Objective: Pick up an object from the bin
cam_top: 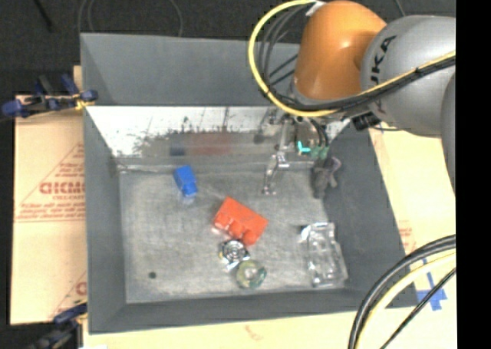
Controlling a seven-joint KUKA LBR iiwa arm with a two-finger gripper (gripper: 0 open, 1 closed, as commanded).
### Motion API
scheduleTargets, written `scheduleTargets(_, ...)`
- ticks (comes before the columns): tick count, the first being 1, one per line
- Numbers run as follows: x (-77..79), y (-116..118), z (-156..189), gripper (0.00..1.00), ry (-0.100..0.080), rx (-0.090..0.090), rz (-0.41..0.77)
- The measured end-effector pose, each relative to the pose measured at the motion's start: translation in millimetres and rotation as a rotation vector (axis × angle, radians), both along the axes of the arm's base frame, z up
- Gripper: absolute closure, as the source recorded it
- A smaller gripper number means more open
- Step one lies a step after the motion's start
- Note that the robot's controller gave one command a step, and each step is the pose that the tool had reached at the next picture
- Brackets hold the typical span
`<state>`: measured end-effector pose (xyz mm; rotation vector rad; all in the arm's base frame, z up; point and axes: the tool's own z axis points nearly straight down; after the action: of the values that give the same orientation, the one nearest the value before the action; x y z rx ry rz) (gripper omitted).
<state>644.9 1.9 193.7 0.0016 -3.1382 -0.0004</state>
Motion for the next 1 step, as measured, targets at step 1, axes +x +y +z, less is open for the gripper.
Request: scheduleTargets(1,-14.5,14.5,-97.2,0.00,-0.018,-0.002,0.098)
